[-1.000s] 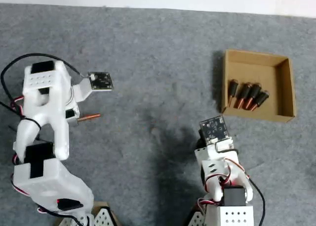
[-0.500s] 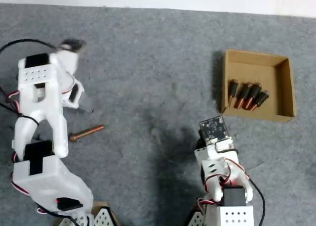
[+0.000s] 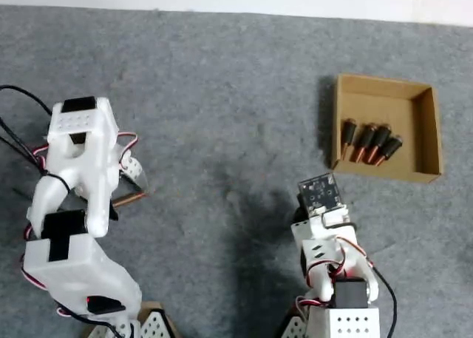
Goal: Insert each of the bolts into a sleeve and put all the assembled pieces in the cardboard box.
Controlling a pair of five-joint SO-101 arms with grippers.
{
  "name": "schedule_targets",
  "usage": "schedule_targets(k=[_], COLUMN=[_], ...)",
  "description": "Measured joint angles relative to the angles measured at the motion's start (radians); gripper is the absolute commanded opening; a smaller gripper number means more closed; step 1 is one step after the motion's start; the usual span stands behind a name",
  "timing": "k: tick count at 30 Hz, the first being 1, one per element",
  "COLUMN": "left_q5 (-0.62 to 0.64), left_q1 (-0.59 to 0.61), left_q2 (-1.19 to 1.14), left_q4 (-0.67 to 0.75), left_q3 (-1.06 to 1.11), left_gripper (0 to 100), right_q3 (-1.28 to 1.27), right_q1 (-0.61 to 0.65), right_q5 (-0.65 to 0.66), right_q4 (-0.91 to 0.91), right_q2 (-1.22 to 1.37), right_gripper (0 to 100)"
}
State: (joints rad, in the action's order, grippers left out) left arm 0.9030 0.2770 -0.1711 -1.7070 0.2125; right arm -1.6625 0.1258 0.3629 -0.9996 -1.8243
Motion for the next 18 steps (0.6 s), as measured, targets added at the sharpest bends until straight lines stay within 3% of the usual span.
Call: schedule_targets(k=[11, 18], left_q5=[0.077, 0.107], left_q1=[0.000, 0.000], left_q2=[0.000, 0.002], left_q4=[0.252, 0.450], left_q3=[0.035, 0.226], left_gripper=[28, 28], right_q3=[0.000, 0.000], right_q1=[0.000, 0.000], right_q5=[0.000, 0.000], right_q4=[0.000, 0.000], right_q2=[0.000, 0.000], right_gripper=[0.5, 0.5])
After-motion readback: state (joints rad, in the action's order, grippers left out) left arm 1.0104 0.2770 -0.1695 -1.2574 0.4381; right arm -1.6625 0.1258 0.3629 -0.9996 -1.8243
